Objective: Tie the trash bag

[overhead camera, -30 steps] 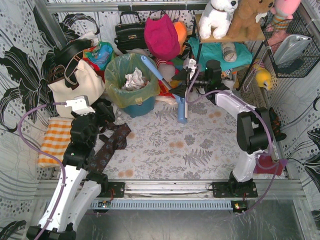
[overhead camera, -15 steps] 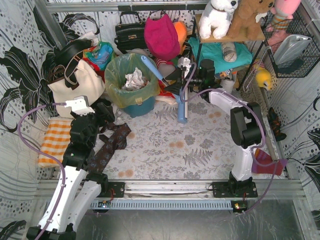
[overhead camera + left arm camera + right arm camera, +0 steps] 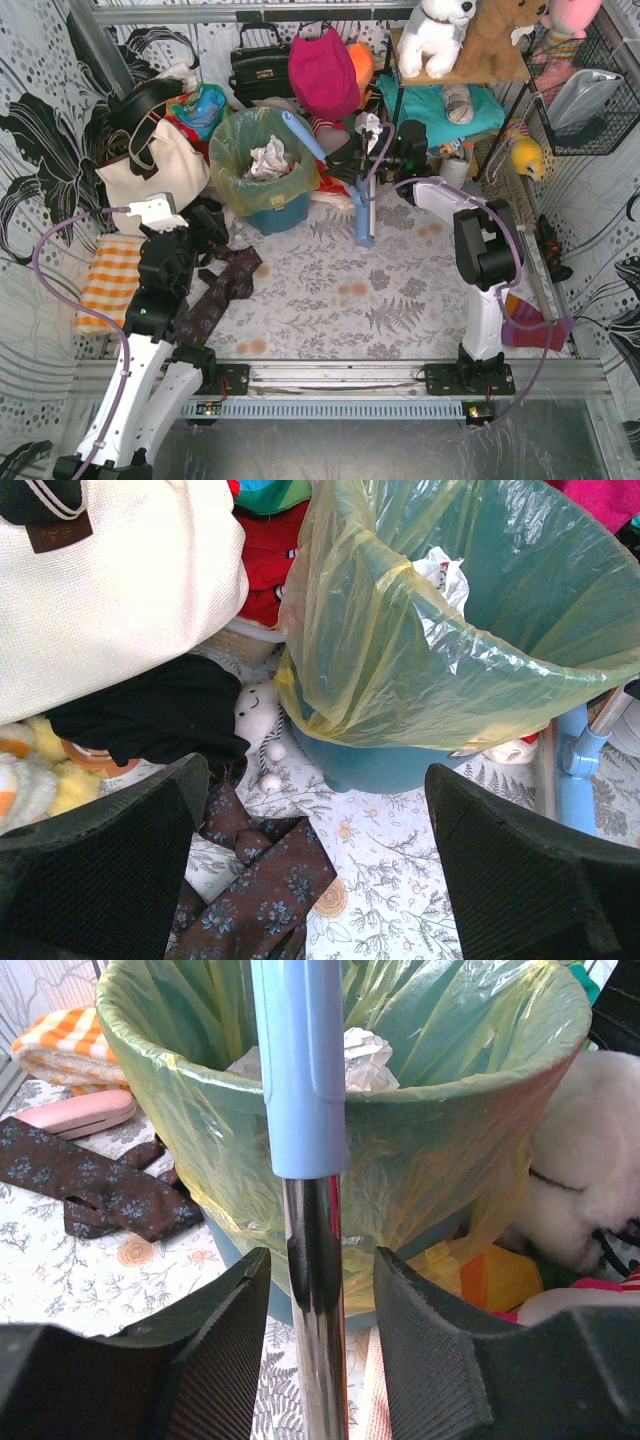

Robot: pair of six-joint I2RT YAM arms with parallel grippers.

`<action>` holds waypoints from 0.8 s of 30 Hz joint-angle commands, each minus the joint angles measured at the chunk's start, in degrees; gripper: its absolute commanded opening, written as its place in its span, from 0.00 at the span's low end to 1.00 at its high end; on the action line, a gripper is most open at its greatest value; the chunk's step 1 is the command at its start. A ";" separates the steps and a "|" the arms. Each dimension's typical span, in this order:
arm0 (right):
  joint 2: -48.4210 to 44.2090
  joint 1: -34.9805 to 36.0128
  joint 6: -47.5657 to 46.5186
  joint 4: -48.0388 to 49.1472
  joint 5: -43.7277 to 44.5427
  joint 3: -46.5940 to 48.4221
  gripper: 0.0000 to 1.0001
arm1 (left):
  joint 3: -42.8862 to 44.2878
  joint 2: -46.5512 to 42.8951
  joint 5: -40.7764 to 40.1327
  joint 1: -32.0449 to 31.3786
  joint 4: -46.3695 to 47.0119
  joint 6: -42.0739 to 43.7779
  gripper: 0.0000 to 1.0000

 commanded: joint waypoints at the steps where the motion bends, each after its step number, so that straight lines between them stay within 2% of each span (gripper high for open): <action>1: 1.30 0.27 1.71 3.76 -2.65 2.33 0.44 | -0.54 -0.60 -1.17 -0.26 2.45 0.86 0.98; 18: -1.27 0.25 -2.87 0.13 -3.35 1.58 0.21 | -0.59 -0.57 -0.74 -0.24 2.78 1.01 0.98; 24: -5.18 0.23 -6.44 -3.00 -1.93 -0.24 0.05 | -0.65 -0.57 -0.74 -0.21 2.78 1.01 0.98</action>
